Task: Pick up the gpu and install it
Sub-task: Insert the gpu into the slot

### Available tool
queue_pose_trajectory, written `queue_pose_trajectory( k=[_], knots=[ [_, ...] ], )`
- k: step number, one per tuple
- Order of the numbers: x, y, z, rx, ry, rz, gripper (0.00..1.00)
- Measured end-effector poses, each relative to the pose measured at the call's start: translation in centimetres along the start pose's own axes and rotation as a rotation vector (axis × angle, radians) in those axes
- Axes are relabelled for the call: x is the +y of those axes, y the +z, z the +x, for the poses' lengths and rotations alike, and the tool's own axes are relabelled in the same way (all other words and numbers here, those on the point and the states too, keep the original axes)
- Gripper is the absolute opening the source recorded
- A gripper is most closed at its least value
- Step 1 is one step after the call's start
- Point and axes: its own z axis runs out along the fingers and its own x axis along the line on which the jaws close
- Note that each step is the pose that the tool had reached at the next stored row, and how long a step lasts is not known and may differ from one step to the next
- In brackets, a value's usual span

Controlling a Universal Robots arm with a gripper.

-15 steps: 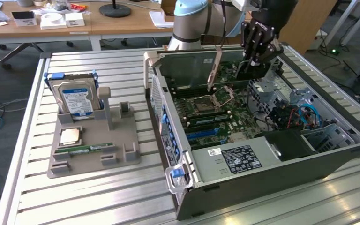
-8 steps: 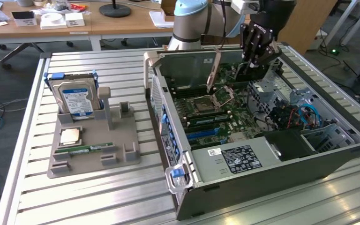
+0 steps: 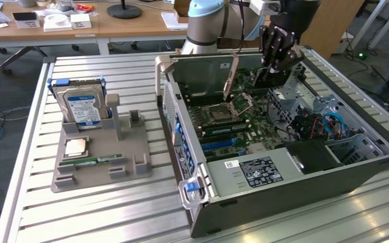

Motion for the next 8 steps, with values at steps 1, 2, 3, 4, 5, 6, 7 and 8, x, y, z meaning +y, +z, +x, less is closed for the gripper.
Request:
queue_pose_trajectory(
  k=[1, 2, 3, 4, 5, 6, 7, 8],
  knots=[
    [0.00, 0.09, 0.00, -0.0003, 0.000, 0.0001, 0.26],
    [0.00, 0.18, 0.00, -0.0002, 0.000, 0.0001, 0.26],
    [0.00, 0.18, 0.00, 0.0003, 0.000, 0.0000, 0.26],
    [0.00, 0.18, 0.00, 0.0002, 0.000, 0.0000, 0.26],
    [0.00, 0.18, 0.00, 0.0002, 0.000, 0.0000, 0.26],
    [0.00, 0.18, 0.01, 0.0002, 0.000, 0.0000, 0.26],
    [0.00, 0.18, 0.00, 0.0002, 0.000, 0.0000, 0.26],
    [0.00, 0.22, 0.00, 0.0002, 0.000, 0.0000, 0.26]
  ],
)
